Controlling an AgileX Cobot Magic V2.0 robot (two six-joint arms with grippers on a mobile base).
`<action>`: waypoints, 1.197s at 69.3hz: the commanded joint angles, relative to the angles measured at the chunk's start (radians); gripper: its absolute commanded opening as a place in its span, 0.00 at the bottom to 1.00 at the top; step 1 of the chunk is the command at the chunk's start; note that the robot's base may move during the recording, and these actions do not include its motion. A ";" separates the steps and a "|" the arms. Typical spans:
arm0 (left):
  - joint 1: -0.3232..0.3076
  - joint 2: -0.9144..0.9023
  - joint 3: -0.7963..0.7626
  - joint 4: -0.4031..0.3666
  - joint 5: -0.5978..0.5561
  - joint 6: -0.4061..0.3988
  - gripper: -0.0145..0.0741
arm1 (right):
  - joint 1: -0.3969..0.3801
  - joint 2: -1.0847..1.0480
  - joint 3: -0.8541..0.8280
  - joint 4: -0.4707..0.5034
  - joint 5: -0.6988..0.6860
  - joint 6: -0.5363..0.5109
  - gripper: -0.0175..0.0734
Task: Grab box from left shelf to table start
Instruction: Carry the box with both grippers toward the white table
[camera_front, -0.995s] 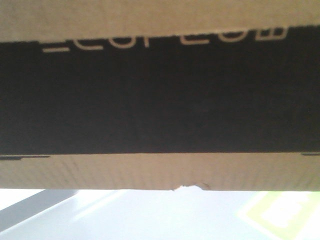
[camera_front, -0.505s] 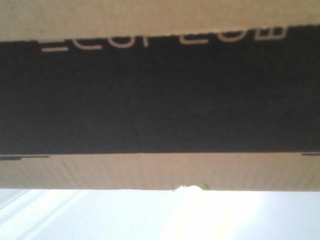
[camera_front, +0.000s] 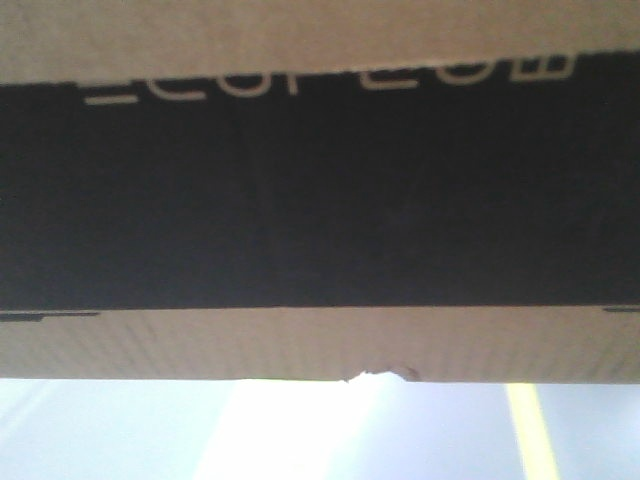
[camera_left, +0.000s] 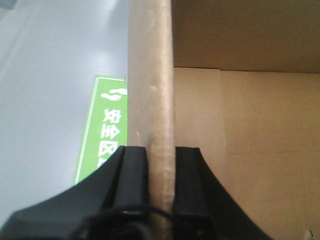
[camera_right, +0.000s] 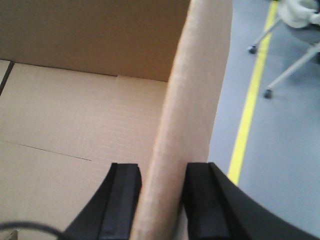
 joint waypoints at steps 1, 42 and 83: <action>-0.013 0.001 -0.036 -0.118 -0.167 -0.013 0.06 | 0.001 0.007 -0.032 0.037 -0.125 -0.017 0.25; -0.013 0.001 -0.036 -0.118 -0.167 -0.013 0.06 | 0.001 0.007 -0.032 0.037 -0.123 -0.017 0.25; -0.013 0.001 -0.036 -0.118 -0.167 -0.013 0.06 | 0.001 0.007 -0.032 0.037 -0.123 -0.017 0.25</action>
